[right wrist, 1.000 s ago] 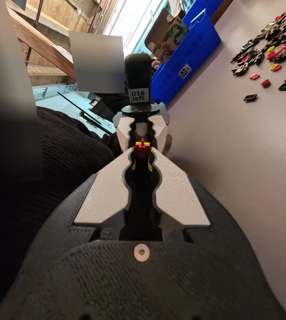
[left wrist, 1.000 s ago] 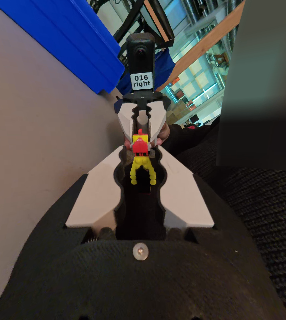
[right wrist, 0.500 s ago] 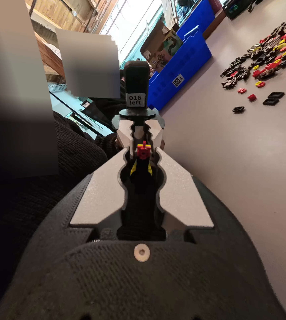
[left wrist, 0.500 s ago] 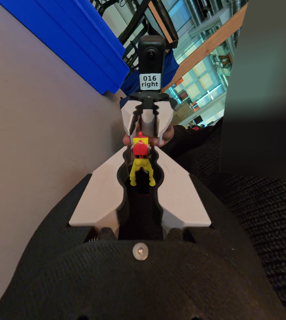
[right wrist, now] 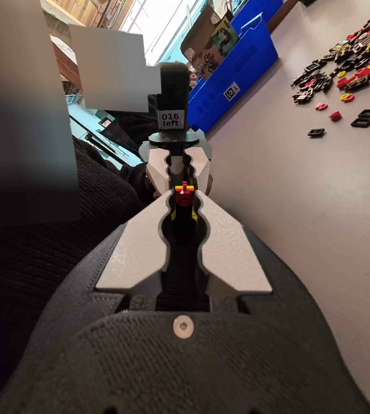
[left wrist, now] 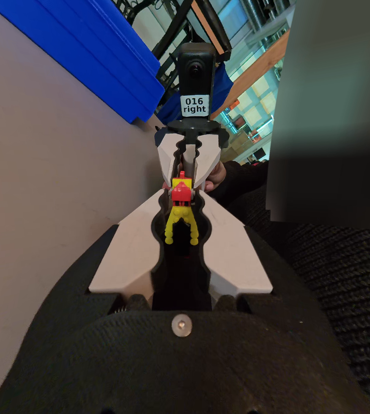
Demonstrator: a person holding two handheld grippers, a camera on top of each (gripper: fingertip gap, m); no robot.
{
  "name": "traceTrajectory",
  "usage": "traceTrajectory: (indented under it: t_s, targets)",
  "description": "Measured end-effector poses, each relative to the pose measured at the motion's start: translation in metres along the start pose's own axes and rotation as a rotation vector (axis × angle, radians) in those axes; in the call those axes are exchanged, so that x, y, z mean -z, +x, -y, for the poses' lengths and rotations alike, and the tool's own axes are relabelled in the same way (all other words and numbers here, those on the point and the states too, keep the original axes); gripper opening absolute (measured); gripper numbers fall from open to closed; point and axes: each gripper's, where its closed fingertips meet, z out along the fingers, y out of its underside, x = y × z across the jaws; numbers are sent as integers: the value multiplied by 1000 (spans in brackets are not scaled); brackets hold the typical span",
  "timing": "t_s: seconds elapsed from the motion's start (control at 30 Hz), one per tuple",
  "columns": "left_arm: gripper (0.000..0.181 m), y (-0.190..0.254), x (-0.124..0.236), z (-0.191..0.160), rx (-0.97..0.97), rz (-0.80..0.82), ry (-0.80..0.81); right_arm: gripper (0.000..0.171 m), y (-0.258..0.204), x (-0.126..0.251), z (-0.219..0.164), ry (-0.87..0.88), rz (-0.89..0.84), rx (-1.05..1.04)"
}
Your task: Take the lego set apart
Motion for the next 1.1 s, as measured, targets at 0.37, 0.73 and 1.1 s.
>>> traceTrajectory:
  t_s: [0.37,0.73,1.1]
  targets:
    - [19,6,4,9,24,-32,51,14,-6,1,4,22,57,-56]
    - [39,11,5,7,65,-101,43,14,-9,5,8,41,91,-74]
    - [21,9,1,-1,67,-77,5,15,-8,-1,-2,-18,53,-18]
